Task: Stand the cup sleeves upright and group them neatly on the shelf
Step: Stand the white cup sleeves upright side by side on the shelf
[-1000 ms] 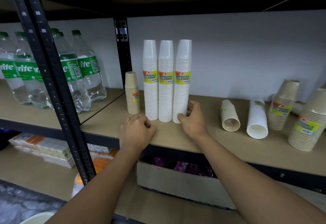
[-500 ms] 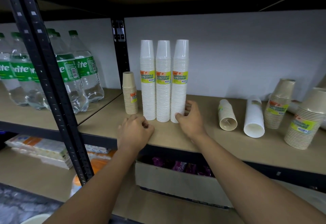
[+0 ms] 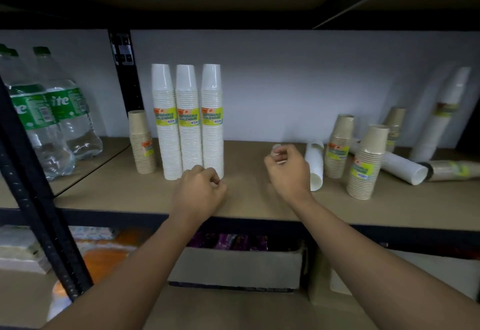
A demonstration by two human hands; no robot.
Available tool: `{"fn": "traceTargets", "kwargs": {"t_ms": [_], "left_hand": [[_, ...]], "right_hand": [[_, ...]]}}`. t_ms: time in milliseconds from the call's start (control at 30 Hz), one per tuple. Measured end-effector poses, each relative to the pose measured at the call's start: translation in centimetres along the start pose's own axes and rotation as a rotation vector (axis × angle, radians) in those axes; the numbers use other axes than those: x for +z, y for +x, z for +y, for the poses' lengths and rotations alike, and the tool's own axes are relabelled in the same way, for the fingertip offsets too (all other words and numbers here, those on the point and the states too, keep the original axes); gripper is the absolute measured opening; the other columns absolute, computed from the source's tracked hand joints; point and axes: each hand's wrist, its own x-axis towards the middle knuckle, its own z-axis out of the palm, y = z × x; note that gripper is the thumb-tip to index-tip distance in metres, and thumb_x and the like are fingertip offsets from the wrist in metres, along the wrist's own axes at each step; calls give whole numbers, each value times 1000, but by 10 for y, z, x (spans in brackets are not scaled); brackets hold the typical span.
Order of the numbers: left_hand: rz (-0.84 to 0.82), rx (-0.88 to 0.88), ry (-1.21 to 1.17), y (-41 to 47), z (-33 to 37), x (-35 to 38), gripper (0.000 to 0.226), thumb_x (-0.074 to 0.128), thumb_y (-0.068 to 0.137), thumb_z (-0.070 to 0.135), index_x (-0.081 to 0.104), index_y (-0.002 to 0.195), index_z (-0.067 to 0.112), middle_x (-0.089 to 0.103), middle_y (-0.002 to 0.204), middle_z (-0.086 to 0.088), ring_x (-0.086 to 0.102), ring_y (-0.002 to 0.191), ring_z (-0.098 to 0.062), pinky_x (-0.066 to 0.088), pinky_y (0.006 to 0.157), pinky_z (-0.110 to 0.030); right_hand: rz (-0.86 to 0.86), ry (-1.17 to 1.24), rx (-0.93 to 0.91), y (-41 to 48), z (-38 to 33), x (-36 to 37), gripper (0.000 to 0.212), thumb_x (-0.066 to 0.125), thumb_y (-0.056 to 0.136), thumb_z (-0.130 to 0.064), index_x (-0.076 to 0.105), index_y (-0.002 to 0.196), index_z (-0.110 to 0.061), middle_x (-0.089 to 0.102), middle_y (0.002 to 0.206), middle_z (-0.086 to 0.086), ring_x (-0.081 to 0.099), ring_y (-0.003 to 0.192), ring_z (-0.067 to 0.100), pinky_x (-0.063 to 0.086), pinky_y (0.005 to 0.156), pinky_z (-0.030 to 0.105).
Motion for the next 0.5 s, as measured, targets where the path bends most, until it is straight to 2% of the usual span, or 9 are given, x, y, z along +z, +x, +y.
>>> {"fn": "traceTargets", "kwargs": {"t_ms": [67,133,267,367,500], "left_hand": [[-28,35,-11,1,19,15,16,64,81,28,68,75,14,62,87,-3,55,87,-27,49,73,-38],[-49,65,-31,2,34,28,16,65,81,28,70,76,13,63,89,-5,56,89,-28,48,74,-37],[-101,74,-56,7,54,47,15,67,79,28,71,77,13,62,86,-7,58,88,-32,47,77,-36],[-165,87,-64,9,56,55,17,66,80,29,71,78,13,61,85,-6,57,88,-30,47,79,-36],[-167,94,-89,9,53,58,16,66,80,29,71,76,14,59,83,-2,56,86,-27,47,82,-36]], "right_hand": [[59,-69,1,10,2,-16,12,66,82,-29,61,92,-24,67,94,-3,64,89,16,52,82,34],[127,-155,-6,19,8,-29,18,65,81,-33,64,94,-21,64,101,2,62,96,22,51,86,39],[190,-353,106,27,24,-41,34,63,84,-40,63,112,-21,53,126,9,46,120,33,38,101,44],[160,-429,242,29,33,-44,44,60,87,-46,57,125,-26,45,136,12,38,129,36,31,105,47],[74,-387,309,31,44,-45,52,59,89,-50,52,136,-28,40,138,15,43,125,41,38,104,45]]}}
